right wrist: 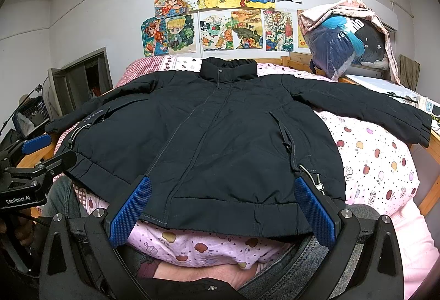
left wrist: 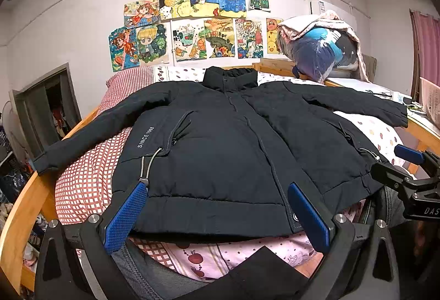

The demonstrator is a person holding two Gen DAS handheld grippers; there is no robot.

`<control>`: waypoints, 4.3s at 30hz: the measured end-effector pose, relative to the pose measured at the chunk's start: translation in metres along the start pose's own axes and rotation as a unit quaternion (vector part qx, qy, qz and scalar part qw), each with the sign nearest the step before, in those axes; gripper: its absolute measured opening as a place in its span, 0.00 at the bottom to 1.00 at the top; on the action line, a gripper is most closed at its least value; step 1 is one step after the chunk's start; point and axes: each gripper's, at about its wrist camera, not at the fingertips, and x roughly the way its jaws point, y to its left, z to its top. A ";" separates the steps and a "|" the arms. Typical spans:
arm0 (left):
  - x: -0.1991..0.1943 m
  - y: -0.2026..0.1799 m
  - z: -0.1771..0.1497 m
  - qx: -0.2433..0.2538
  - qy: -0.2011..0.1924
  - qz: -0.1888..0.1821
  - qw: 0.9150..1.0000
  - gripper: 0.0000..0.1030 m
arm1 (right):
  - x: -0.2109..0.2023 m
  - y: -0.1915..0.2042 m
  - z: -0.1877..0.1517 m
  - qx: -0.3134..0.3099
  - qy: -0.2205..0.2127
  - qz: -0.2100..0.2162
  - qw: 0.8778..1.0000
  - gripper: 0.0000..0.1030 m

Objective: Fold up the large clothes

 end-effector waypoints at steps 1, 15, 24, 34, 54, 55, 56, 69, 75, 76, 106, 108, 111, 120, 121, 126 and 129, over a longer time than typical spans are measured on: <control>0.000 0.000 0.000 0.000 0.000 0.000 1.000 1.00 | 0.000 0.000 0.000 0.000 0.000 0.000 1.000 0.99; 0.000 0.000 0.000 0.001 -0.001 0.000 1.000 1.00 | 0.000 0.000 0.000 0.000 0.000 0.000 1.000 0.99; 0.000 0.000 0.000 0.001 -0.001 0.000 1.000 1.00 | -0.001 0.001 0.000 -0.003 -0.001 0.000 1.000 0.99; -0.002 0.005 0.006 -0.004 0.010 0.005 1.000 1.00 | -0.001 0.003 0.000 -0.003 0.003 -0.001 1.000 0.99; 0.058 0.001 0.085 -0.006 0.049 -0.050 0.998 1.00 | 0.011 -0.017 0.077 -0.036 0.044 -0.093 0.994 0.99; 0.062 0.001 0.090 -0.008 0.052 -0.053 0.997 1.00 | 0.011 -0.021 0.083 -0.034 0.041 -0.097 0.994 0.99; 0.068 0.000 0.096 -0.010 0.056 -0.057 0.997 1.00 | 0.014 -0.024 0.086 -0.033 0.037 -0.100 0.994 0.99; 0.137 -0.027 0.152 -0.004 0.094 -0.064 0.994 1.00 | 0.047 -0.079 0.132 0.014 -0.008 -0.148 0.989 0.99; 0.179 -0.052 0.178 0.016 0.113 -0.051 0.992 1.00 | 0.072 -0.113 0.141 0.042 -0.015 -0.165 0.985 0.99; 0.186 -0.057 0.181 0.019 0.117 -0.049 0.992 1.00 | 0.076 -0.119 0.140 0.049 -0.015 -0.163 0.985 0.99; 0.367 -0.195 0.201 0.043 0.169 -0.154 0.973 1.00 | 0.177 -0.338 0.043 0.429 -0.072 -0.177 0.883 0.99; 0.375 -0.207 0.201 0.051 0.159 -0.172 0.971 1.00 | 0.182 -0.343 0.037 0.451 -0.088 -0.183 0.869 0.99; 0.388 -0.225 0.194 0.070 0.167 -0.193 0.964 1.00 | 0.187 -0.356 0.029 0.481 -0.101 -0.191 0.850 0.99; 0.416 -0.240 0.170 0.087 0.242 -0.178 0.950 1.00 | 0.184 -0.395 0.018 0.555 -0.141 -0.237 0.784 0.30; 0.412 -0.237 0.172 0.083 0.240 -0.180 0.950 1.00 | 0.183 -0.399 0.021 0.559 -0.145 -0.237 0.781 0.24; 0.380 -0.195 0.187 0.045 0.230 -0.188 0.954 1.00 | 0.166 -0.385 0.063 0.500 -0.184 -0.244 0.811 0.07; 0.369 -0.155 0.196 0.003 0.235 -0.184 0.954 1.00 | 0.153 -0.351 0.112 0.406 -0.208 -0.257 0.852 0.06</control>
